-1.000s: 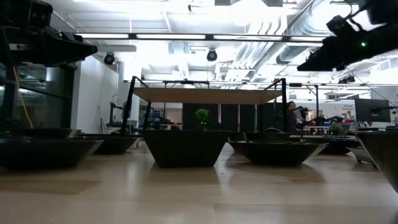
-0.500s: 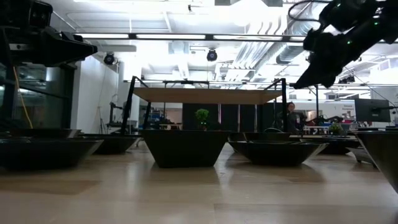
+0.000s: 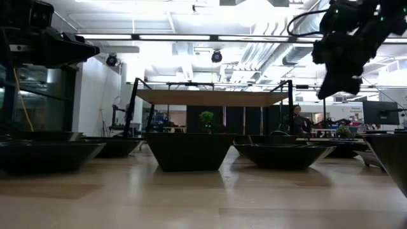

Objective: Pick & Place Mini shaped plates
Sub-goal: Put the black square plate on the shelf

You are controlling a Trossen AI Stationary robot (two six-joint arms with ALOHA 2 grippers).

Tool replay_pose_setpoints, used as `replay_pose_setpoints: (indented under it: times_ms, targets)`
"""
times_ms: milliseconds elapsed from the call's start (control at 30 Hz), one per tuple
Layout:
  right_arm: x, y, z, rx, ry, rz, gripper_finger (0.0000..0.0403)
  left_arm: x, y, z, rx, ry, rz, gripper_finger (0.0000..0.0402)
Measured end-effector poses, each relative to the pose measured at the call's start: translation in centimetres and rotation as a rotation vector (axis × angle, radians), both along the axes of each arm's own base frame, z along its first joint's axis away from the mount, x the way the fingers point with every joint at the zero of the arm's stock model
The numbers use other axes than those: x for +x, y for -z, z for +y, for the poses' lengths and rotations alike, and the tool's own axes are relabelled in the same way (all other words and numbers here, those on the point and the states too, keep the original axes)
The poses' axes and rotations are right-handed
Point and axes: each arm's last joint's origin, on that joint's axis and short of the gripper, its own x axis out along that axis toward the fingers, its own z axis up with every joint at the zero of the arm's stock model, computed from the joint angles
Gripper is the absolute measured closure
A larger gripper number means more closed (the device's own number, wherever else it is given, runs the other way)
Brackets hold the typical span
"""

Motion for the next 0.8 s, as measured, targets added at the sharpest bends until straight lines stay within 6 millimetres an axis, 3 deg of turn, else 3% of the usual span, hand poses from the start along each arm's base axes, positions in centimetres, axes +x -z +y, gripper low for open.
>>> replay_pose_setpoints:
  times_ms: [200, 367, 533, 800]
  targets:
    - [-0.7, -3.8, 0.2, -0.023, -0.026, 0.122, 0.0391, 0.0, 0.0, 0.0, 0.0, 0.0, 0.0, 0.0346]
    - [-0.9, -5.3, 0.4, -0.053, -0.095, 0.162, 0.0391, 0.0, 0.0, 0.0, 0.0, 0.0, 0.0, 0.0346]
    - [-0.9, -4.8, 0.4, -0.047, -0.131, 0.182, 0.0391, 0.0, 0.0, 0.0, 0.0, 0.0, 0.0, 0.0346]
    - [-1.0, -2.1, 0.8, 0.143, -0.097, 0.201, 0.0391, 0.0, 0.0, 0.0, 0.0, 0.0, 0.0, 0.0346]
